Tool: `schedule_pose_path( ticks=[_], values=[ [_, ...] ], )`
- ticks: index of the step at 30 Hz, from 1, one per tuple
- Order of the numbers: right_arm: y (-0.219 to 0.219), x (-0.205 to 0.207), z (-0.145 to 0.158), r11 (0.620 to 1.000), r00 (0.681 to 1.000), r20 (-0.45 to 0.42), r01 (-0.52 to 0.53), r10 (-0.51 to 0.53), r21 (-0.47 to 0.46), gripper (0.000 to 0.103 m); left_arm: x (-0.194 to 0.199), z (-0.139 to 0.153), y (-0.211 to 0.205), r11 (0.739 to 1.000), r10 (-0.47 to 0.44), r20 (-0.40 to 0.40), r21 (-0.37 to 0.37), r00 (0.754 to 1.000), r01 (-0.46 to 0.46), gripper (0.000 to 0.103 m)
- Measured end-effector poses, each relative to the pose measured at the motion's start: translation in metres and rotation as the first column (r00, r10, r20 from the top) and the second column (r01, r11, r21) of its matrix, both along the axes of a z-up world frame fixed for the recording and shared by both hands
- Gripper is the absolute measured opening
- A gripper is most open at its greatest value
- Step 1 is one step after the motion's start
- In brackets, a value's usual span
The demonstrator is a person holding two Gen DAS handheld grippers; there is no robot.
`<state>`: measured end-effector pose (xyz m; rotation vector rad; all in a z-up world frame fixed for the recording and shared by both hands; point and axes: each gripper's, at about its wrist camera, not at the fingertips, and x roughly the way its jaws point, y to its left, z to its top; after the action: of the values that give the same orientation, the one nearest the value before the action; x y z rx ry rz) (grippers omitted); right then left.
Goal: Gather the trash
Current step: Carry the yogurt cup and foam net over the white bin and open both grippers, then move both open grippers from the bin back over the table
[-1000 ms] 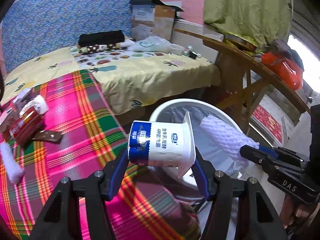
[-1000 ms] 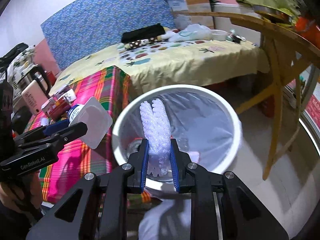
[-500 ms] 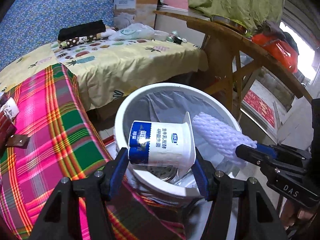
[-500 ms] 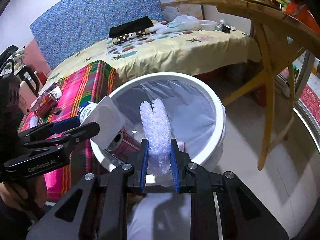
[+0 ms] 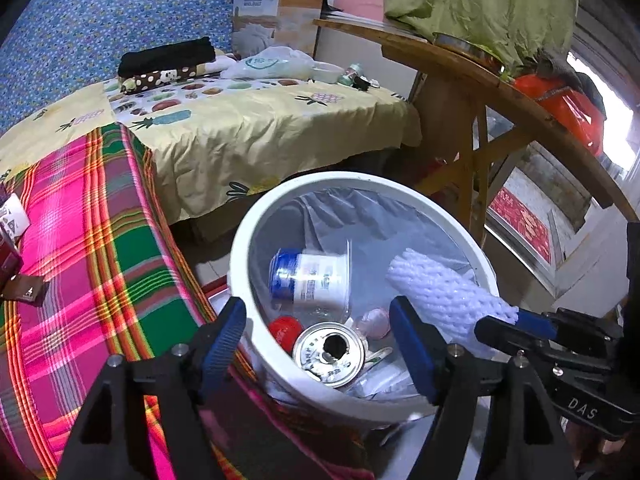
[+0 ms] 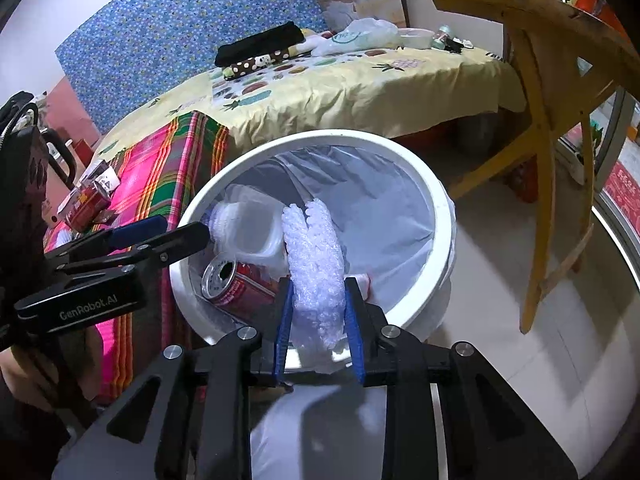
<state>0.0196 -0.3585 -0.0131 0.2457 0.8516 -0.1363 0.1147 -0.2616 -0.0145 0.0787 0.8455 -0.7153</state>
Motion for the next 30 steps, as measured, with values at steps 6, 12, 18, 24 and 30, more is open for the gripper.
schedule_pose_path(
  ticks=[6, 12, 18, 24, 30],
  values=[
    [0.003, 0.002, 0.003, 1.0, 1.0, 0.013, -0.011, 0.011, -0.004, 0.028, 0.0, 0.004, 0.011, 1.0, 0.025, 0.003, -0.017, 1.0, -0.025, 0.076],
    [0.007, 0.001, 0.008, 1.0, 0.999, 0.027, -0.016, 0.017, -0.026, 0.054, -0.004, 0.008, 0.023, 0.999, 0.042, 0.011, -0.023, 0.999, -0.042, 0.076],
    [0.015, 0.002, 0.015, 0.999, 0.999, 0.041, -0.032, 0.034, -0.043, 0.059, -0.008, 0.015, 0.036, 0.998, 0.063, 0.021, -0.033, 0.998, -0.062, 0.076],
    [0.025, 0.003, 0.024, 0.995, 0.997, 0.059, -0.042, 0.047, -0.087, 0.059, -0.014, 0.022, 0.052, 0.995, 0.073, 0.033, -0.063, 0.997, -0.071, 0.076],
    [0.034, 0.004, 0.03, 0.99, 0.996, 0.068, -0.053, 0.062, -0.129, 0.059, -0.017, 0.026, 0.066, 0.992, 0.103, 0.039, -0.074, 0.994, -0.1, 0.076]
  ],
)
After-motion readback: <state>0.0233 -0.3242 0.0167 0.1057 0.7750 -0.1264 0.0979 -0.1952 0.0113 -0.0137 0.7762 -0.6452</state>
